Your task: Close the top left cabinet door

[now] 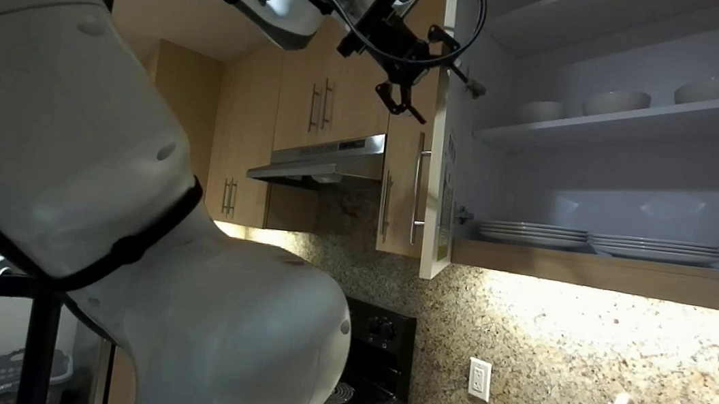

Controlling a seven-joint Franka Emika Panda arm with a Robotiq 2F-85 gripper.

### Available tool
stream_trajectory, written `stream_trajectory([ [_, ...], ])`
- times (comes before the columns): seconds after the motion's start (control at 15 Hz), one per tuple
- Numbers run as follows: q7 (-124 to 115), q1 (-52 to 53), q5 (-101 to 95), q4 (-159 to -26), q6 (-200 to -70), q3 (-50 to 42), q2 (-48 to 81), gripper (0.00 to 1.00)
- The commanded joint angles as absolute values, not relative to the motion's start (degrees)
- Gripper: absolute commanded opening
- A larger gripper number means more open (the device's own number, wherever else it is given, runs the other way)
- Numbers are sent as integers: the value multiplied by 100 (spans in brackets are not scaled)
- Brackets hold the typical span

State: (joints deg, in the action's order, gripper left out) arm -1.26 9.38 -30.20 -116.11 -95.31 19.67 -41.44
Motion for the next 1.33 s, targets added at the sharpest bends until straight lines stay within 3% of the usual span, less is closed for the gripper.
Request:
stream_trajectory([
  [0.0, -282, 1256, -2756, -12347, -10166, 1542, -4789, 100],
  [0.67, -514, 1399, -2663, -13983, -11006, 1871, -6222, 100],
  [1.27, -93, 1387, -2756, -14015, -10769, 2160, -6316, 100],
])
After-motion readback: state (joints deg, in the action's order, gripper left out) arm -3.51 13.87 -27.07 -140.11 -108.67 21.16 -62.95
